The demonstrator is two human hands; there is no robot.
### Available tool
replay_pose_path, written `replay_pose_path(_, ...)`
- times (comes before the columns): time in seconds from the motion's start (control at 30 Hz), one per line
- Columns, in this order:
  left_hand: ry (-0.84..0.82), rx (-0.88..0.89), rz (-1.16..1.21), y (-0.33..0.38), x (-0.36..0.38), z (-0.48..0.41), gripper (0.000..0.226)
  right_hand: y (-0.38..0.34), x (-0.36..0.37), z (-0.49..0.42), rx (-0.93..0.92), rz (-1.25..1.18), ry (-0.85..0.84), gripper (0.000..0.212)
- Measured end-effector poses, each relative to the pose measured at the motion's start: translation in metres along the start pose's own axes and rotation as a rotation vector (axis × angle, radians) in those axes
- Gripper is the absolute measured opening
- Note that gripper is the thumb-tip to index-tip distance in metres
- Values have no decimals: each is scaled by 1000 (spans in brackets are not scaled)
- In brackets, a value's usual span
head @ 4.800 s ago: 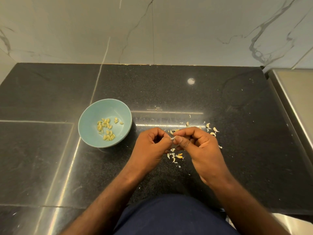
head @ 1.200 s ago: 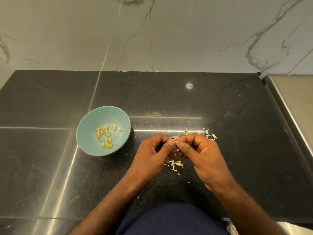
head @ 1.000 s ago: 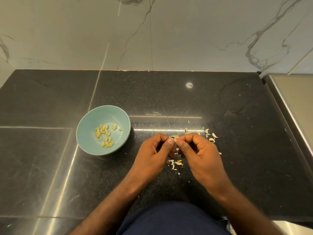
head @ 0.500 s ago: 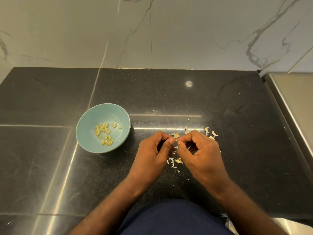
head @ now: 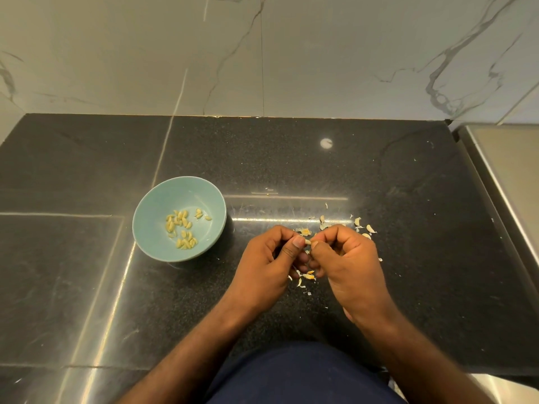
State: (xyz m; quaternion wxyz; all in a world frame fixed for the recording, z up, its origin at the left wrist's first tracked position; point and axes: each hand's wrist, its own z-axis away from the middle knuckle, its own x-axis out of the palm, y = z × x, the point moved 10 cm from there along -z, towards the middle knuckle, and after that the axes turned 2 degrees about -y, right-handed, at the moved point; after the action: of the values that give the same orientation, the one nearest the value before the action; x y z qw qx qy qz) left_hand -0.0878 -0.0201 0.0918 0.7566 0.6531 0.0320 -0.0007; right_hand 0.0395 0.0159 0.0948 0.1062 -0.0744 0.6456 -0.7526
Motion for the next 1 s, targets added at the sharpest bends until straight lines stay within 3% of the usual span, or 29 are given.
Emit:
replay_pose_path(0.17,-33,-84,199,-5,4,1,24,9,7,-1,100,-239,-57,7)
replay_pose_path(0.27,28,-82,160,-9,-4,-1,19,5,3,-3,80,-233,-54,17)
replay_pose_path(0.33,50,-63,103,-9,-8,-2,14,3,-3,-5,30,-125,-48,30)
replay_pose_path(0.43,64,-42,56,-7,-11,-3,11,4,-4,-6,-13,18,-91,13)
replay_pose_path(0.5,67,-26,30,-6,-12,-4,12,4,2,-3,-27,57,-156,18)
replay_pose_path(0.67,45,-26,-91,-9,-10,-3,16,-15,11,3,-297,466,-167,14)
replay_pose_path(0.8,47,22,-250,-4,-9,-4,17,-12,21,3,-308,629,-237,32)
replay_pose_path(1.0,61,121,-454,0,-4,-1,28,-8,28,3,-357,842,-286,28)
